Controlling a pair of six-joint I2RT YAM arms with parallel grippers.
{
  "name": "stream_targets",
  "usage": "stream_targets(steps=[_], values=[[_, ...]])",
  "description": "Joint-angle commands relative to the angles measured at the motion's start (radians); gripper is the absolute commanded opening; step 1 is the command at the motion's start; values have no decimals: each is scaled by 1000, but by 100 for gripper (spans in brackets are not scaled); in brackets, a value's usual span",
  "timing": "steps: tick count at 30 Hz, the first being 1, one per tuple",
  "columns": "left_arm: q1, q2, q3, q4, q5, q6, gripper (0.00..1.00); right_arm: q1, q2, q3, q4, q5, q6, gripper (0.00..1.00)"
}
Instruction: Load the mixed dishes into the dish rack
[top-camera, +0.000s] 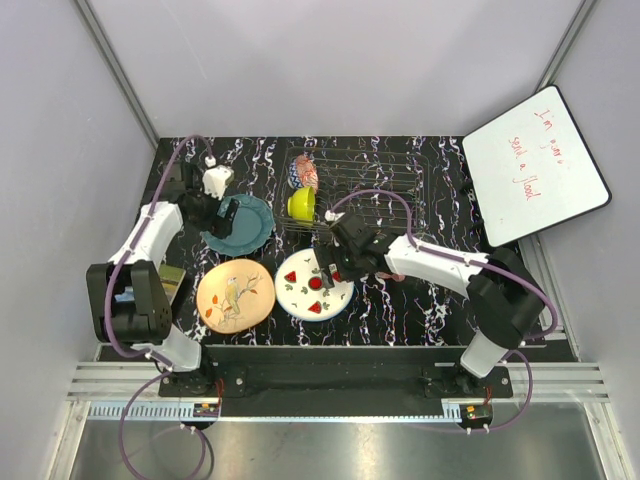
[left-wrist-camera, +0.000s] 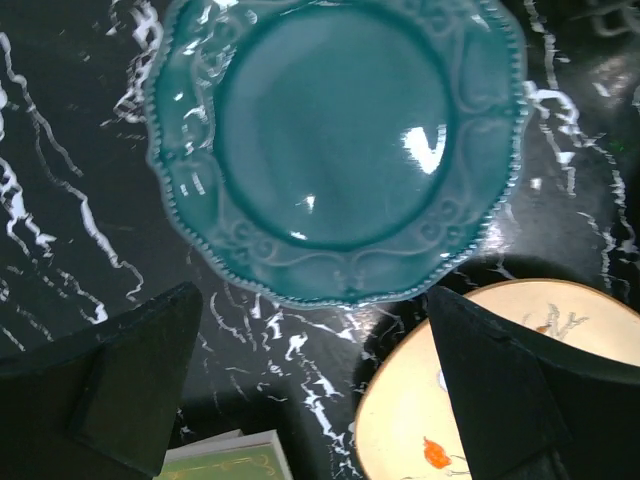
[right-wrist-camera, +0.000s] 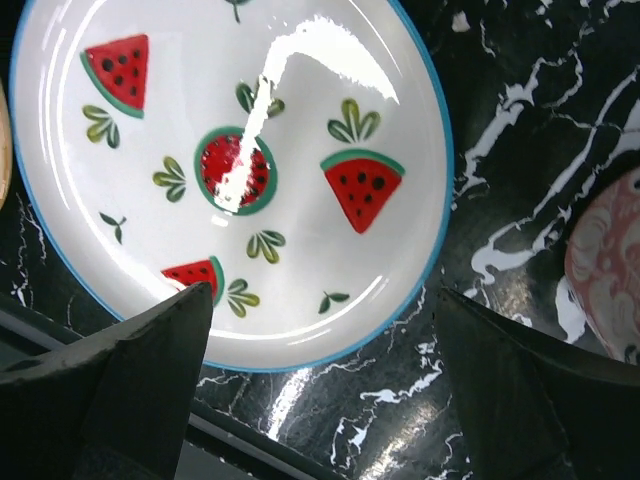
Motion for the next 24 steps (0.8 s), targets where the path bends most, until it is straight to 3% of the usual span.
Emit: stream_targets(steps=[1, 5, 16, 24], values=[[-19, -23, 24, -76, 115, 58, 98, -1, 28, 36, 1, -28, -8, 97], [-103, -95, -40, -111, 160, 98, 99, -1, 5, -27, 7, -39, 21, 97], [-229, -49, -40, -128, 148, 130, 98, 1, 11, -73, 10, -68, 36, 91], [-260, -10, -9, -119, 119, 119, 98, -1, 96, -49, 29, -128, 18, 63]])
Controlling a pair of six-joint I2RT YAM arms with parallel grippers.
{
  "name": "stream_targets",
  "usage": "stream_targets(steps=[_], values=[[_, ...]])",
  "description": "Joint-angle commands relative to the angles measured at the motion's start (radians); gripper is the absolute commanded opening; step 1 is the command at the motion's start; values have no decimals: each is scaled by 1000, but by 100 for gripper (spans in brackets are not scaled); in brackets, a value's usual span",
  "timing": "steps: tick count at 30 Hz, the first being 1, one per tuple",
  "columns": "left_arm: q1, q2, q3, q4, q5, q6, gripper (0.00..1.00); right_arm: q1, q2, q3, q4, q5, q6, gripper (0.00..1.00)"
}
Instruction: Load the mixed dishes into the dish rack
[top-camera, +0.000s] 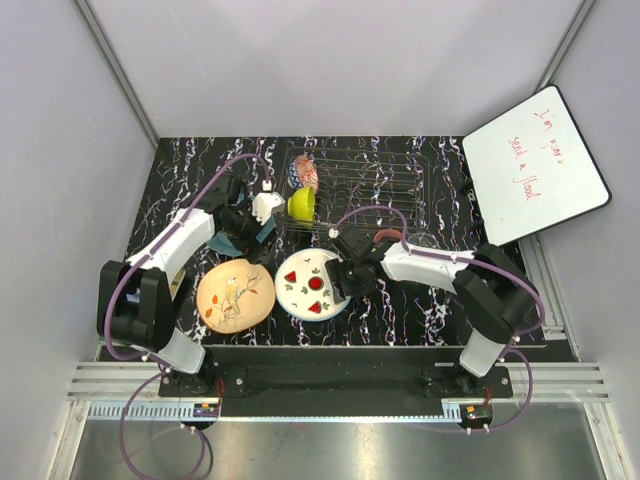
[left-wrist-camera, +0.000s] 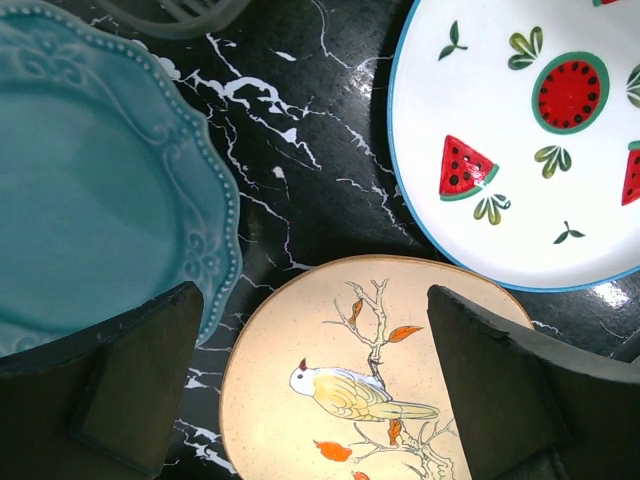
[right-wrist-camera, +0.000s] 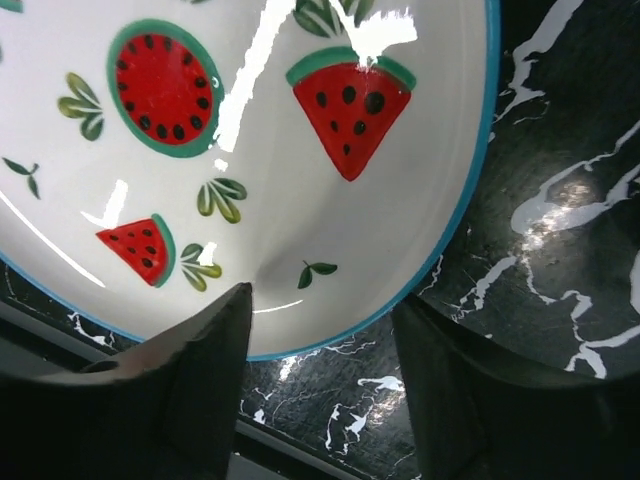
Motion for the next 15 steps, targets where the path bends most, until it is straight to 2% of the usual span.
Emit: stream_targets(steps=[1, 6, 7, 10, 11, 13, 14, 15], values=[[-8, 7, 34, 15, -24, 17, 98, 0, 58, 20, 22, -52, -16, 57], [-6, -20, 3, 20, -76, 52, 98, 0, 84, 24, 31, -62, -27, 42], [-6, -25, -6, 21, -87, 58, 98, 1, 84, 24, 32, -64, -25, 36], [-6, -42, -20, 21, -104, 63, 98, 0, 76, 17, 38, -52, -25, 25], [-6, -47, -21, 24, -105, 65, 98, 0, 76, 15, 39, -50, -24, 17], [-6, -56, -26, 26, -112, 66, 98, 0, 69, 12, 42, -41, -24, 11], [-6, -59, -26, 27, -115, 68, 98, 0, 66, 9, 44, -38, -22, 4], [-6, -60, -25, 26, -116, 66, 98, 0, 63, 4, 44, -32, -22, 0]])
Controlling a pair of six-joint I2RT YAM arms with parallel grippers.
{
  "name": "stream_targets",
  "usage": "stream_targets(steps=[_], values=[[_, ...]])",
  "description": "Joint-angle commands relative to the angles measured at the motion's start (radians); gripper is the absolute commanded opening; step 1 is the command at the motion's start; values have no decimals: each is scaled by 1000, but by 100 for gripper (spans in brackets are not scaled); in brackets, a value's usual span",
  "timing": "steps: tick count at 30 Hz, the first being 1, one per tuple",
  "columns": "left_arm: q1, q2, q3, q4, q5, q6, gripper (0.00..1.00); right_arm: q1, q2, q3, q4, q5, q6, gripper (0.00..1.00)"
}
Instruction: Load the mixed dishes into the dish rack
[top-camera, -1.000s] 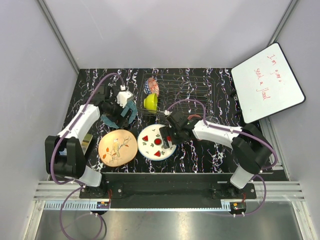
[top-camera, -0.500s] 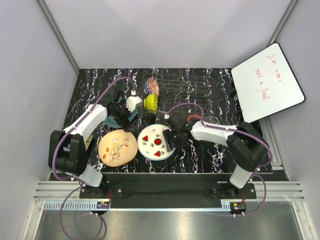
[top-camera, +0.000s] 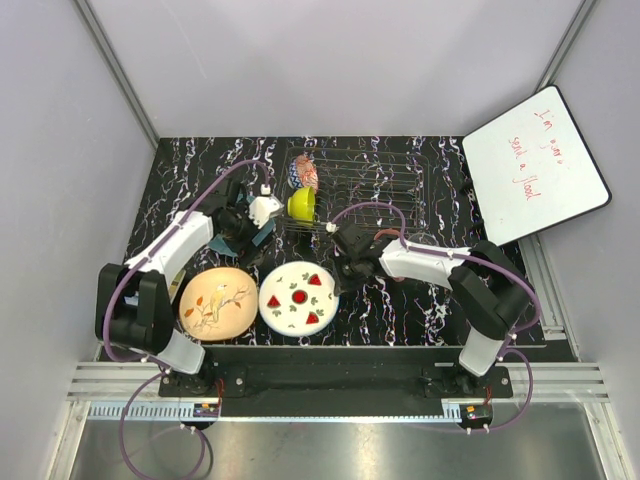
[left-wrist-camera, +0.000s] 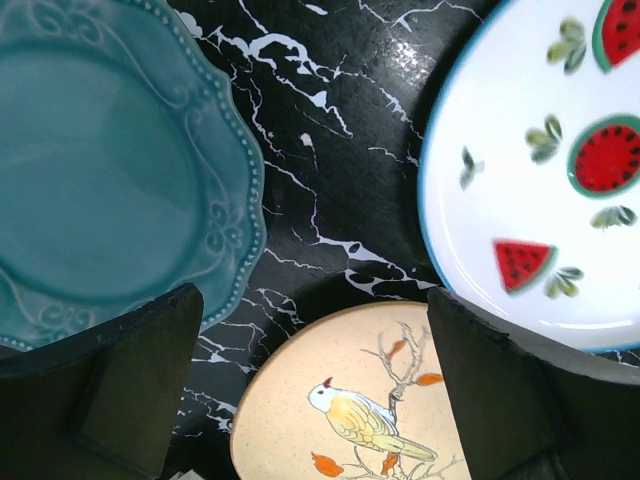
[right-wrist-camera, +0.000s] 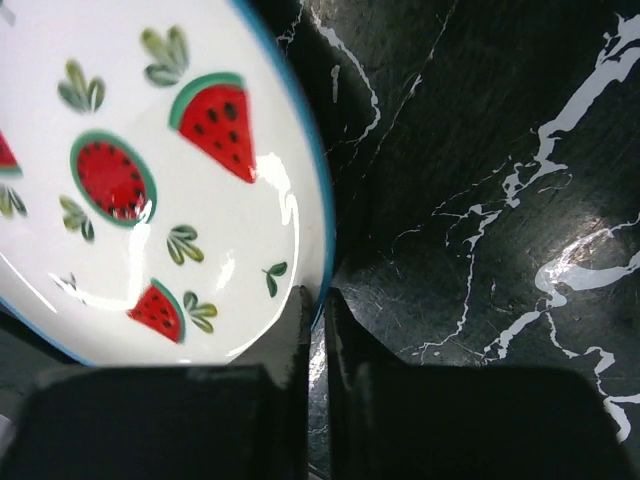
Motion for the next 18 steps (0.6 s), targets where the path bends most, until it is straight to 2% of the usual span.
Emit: stream_targets(steps=[1, 9, 14, 18], values=[[-1, -56, 1, 28, -33, 20, 98, 15, 7, -20, -23, 19, -34, 0], [-3, -76, 9, 16, 4, 2, 98, 14, -38, -6, -19, 90, -38, 0], [-3, -90, 84, -37, 33, -30, 98, 15, -55, 57, -32, 119, -70, 0], [0, -101, 113, -46, 23, -38, 98, 14, -94, 120, -44, 230, -122, 0]])
